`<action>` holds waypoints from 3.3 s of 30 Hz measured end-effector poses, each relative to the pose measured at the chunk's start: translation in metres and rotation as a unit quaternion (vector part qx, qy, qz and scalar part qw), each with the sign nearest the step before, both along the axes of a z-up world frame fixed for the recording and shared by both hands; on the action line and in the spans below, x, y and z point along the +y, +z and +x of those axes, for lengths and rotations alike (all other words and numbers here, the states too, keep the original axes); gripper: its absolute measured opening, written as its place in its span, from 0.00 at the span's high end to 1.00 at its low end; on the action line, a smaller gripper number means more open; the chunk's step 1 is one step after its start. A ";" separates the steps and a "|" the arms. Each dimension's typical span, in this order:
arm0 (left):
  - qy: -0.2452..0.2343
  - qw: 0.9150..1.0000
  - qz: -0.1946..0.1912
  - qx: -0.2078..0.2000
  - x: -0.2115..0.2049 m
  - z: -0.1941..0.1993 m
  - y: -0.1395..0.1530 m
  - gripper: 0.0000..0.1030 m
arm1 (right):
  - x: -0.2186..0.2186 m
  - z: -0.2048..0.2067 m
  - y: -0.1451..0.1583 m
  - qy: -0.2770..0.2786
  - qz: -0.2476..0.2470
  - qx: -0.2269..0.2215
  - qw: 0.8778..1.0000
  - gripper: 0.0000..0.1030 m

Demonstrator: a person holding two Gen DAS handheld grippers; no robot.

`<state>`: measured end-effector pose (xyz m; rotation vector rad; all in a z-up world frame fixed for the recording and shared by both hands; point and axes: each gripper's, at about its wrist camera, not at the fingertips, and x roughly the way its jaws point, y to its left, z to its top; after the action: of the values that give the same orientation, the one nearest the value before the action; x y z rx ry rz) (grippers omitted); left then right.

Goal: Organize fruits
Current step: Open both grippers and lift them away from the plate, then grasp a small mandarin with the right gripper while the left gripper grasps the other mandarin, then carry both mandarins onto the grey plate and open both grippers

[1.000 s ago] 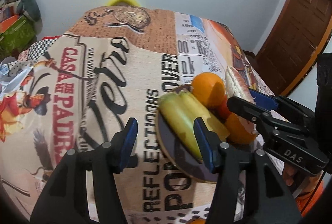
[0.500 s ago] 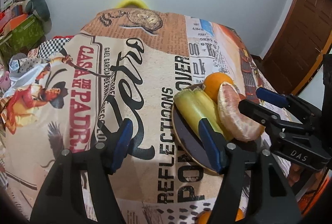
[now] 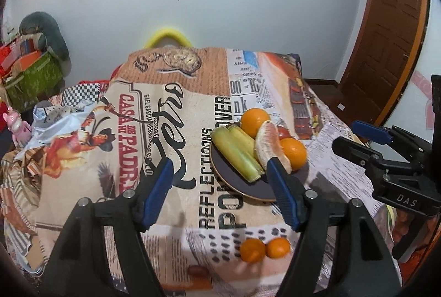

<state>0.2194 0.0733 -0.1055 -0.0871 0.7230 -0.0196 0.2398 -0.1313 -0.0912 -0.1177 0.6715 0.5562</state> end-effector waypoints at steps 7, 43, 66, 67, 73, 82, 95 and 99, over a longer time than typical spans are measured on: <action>-0.005 1.000 0.006 0.000 -0.010 -0.034 0.006 0.29 | -0.025 -0.032 0.001 -0.015 -0.013 -0.001 1.000 0.43; -0.066 0.986 -0.045 0.145 -0.040 -0.017 -0.119 0.70 | -0.005 -0.049 -0.102 0.026 -0.042 0.132 0.990 0.43; -0.040 0.992 -0.047 0.111 -0.007 -0.044 -0.095 0.70 | 0.038 -0.042 -0.119 0.071 -0.036 0.165 0.983 0.69; -0.041 0.992 -0.047 0.110 -0.009 -0.043 -0.094 0.70 | 0.035 -0.042 -0.117 0.069 -0.033 0.162 0.984 0.69; -0.049 0.993 -0.046 0.102 -0.020 -0.035 -0.088 0.70 | 0.015 -0.034 -0.102 0.044 -0.014 0.142 0.989 0.69; -0.063 0.994 -0.045 0.077 -0.035 -0.013 -0.069 0.70 | -0.011 -0.022 -0.081 0.010 -0.015 0.100 0.995 0.69; -0.075 0.993 -0.048 0.071 -0.049 0.016 -0.068 0.70 | -0.023 0.001 -0.077 0.000 -0.008 0.086 0.996 0.69; -0.078 0.993 -0.048 0.078 -0.052 0.026 -0.074 0.70 | -0.023 0.010 -0.081 -0.003 -0.004 0.090 0.996 0.69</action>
<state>0.2459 0.0212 -0.1799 -0.1251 0.8831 -0.1990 0.2494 -0.1548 -0.1726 -0.0741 0.8491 0.5618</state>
